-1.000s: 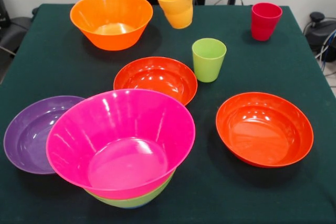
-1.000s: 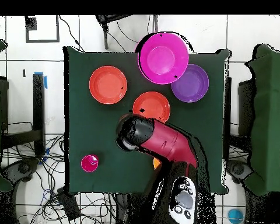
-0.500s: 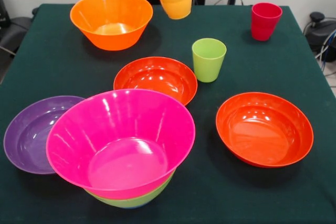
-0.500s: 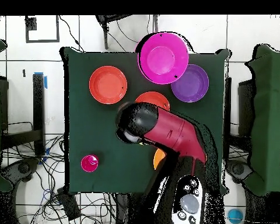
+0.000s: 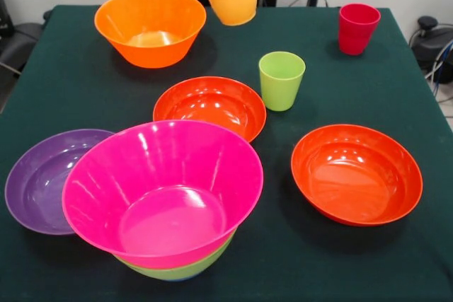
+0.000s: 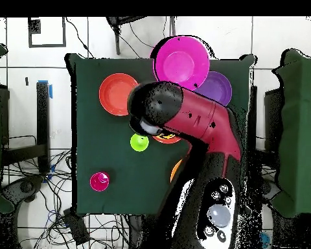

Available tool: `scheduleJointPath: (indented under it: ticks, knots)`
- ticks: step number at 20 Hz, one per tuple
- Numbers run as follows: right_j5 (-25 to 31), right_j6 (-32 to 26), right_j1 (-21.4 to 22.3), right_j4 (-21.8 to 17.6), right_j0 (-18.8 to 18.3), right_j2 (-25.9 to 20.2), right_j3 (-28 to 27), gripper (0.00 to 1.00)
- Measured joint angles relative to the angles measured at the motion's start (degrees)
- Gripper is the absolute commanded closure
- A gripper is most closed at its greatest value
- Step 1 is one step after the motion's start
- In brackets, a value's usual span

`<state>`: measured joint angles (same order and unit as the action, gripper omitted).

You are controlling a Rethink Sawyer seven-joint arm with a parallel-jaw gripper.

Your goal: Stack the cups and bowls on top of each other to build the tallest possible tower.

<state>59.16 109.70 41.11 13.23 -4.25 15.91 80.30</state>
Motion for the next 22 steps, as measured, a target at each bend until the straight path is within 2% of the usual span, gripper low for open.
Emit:
scheduleJointPath:
  ticks: [12,18,22]
  knots:
    - [9.7,0.0,-5.5,-0.5,-1.9,-0.1,-18.5,1.0]
    - [15.5,0.0,-12.2,-1.6,-3.5,-0.2,-32.0,1.0]
    - [17.5,0.0,-15.8,-2.1,-4.2,-0.2,-38.1,1.0]
